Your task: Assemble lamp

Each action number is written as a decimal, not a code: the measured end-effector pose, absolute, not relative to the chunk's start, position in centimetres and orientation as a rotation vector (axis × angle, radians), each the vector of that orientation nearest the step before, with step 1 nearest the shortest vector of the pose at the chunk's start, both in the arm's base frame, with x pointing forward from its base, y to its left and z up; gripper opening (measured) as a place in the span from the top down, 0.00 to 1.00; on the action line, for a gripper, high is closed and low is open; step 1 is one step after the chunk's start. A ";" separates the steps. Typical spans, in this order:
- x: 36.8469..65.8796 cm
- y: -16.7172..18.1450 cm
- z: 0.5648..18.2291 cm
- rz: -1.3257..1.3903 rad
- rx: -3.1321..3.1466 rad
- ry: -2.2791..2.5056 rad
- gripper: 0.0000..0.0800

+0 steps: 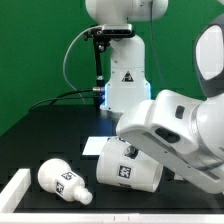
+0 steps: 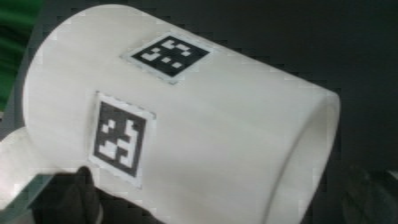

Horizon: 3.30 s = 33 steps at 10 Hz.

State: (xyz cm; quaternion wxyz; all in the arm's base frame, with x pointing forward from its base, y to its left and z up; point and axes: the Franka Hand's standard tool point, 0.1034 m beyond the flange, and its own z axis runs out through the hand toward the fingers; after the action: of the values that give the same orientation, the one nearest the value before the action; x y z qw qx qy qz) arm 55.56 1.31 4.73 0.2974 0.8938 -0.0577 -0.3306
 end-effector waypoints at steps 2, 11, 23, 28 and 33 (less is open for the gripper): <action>55.6 0.4 4.8 -0.889 2.379 -0.142 0.13; 55.5 0.0 4.7 -0.891 2.391 -0.092 0.68; 54.9 -2.8 12.2 -0.820 2.624 -0.401 0.94; 56.0 -3.4 14.3 -0.528 2.798 -0.343 0.94; 54.6 -5.3 15.5 -0.128 2.911 -0.233 0.94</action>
Offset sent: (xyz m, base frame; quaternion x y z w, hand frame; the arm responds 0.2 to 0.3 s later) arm -0.0085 -0.0298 0.0034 -0.0170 0.0158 -0.0441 0.9988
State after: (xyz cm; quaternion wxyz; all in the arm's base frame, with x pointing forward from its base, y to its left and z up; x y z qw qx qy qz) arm 54.60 -5.26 15.49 0.1089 0.9899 -0.0793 -0.0437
